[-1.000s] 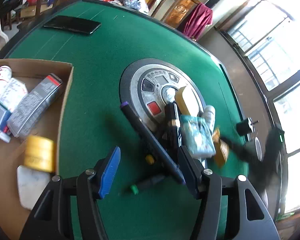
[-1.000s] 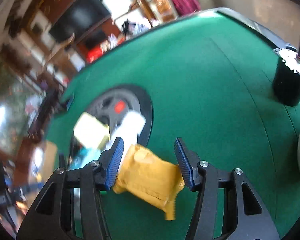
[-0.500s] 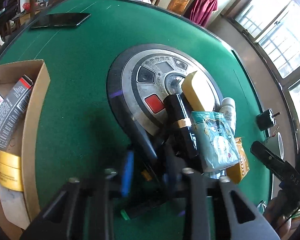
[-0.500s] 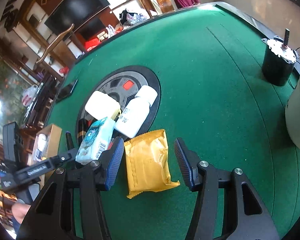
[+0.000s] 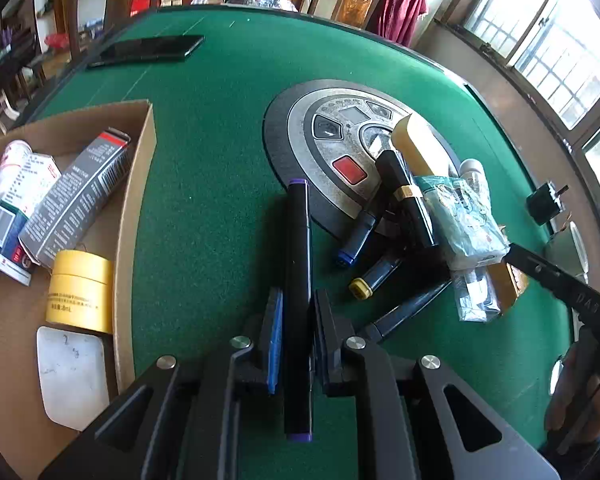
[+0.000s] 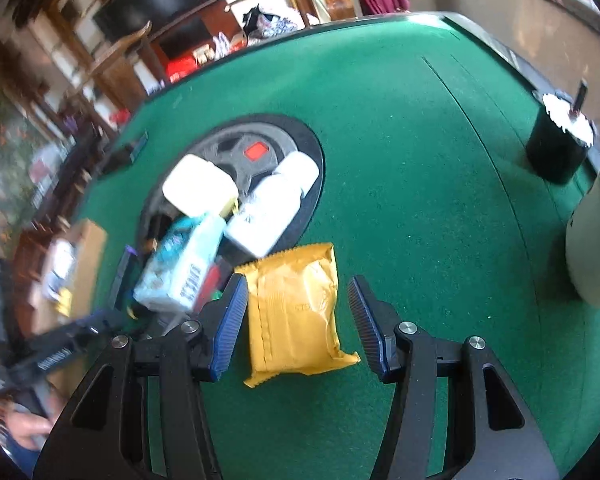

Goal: Organize objects
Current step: 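Grasp a black marker with the left tool while the right tool grasps the yellow foil packet, then carry the marker into the cardboard box with the left tool while the right tool carries the packet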

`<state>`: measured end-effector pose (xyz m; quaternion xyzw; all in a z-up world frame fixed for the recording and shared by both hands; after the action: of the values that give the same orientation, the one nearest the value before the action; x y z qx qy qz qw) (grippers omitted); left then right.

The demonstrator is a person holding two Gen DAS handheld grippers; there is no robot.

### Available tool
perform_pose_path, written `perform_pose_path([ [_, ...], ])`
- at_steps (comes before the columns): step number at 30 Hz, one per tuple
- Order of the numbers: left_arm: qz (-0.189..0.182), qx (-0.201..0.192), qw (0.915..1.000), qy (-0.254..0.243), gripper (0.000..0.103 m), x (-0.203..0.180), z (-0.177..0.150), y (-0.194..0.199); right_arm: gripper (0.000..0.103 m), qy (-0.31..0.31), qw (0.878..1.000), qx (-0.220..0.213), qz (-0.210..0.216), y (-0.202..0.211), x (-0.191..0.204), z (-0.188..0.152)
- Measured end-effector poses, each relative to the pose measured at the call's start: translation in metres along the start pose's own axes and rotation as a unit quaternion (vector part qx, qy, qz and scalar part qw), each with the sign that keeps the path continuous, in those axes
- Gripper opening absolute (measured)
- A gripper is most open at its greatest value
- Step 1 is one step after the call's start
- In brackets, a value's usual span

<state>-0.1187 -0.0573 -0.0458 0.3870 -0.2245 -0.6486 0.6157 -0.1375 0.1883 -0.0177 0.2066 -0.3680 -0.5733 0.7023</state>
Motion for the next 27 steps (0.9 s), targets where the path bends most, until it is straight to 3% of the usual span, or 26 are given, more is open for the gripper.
perform_pose_path([
  [6, 0.009, -0.023, 0.9997, -0.009, 0.014, -0.003, 0.000, -0.001, 0.057, 0.054, 0.998, 0.017, -0.017, -0.009, 0.012, -0.013],
  [9, 0.020, -0.033, 0.9990, -0.020, 0.014, -0.005, -0.001, 0.000, 0.057, 0.100, 0.993, 0.029, -0.061, -0.017, 0.014, -0.021],
  [10, 0.024, -0.037, 0.9987, -0.024, 0.014, -0.006, -0.001, 0.000, 0.055, 0.113, 0.991, 0.029, -0.067, -0.018, 0.015, -0.023],
  [11, 0.028, -0.040, 0.9984, -0.029, 0.014, -0.007, -0.002, 0.000, 0.045, 0.125, 0.989, 0.026, -0.070, -0.019, 0.017, -0.024],
  [13, 0.036, -0.045, 0.9975, -0.042, 0.014, -0.009, -0.002, 0.000, 0.043, 0.136, 0.988, 0.018, -0.073, -0.016, 0.018, -0.024],
  [20, 0.046, -0.066, 0.9948, -0.062, 0.013, -0.011, -0.005, 0.002, 0.043, 0.086, 0.993, -0.039, -0.066, 0.003, 0.003, -0.002],
  [27, -0.008, -0.081, 0.9958, -0.043, 0.013, -0.017, -0.001, 0.018, 0.043, 0.023, 0.995, -0.095, -0.028, 0.024, -0.003, 0.015],
])
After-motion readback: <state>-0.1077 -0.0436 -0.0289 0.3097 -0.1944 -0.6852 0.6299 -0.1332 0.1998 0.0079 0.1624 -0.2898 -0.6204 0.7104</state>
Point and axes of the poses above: each gripper's, at about its wrist camera, not at the fingertips, and y roughly against the way its jaws point, x to its left, z to its top, the point moved 7 cm from there along -y, roughly the way its jaws point, and after that the axes turned 11 degrees about -x, right-handed, at the moved point
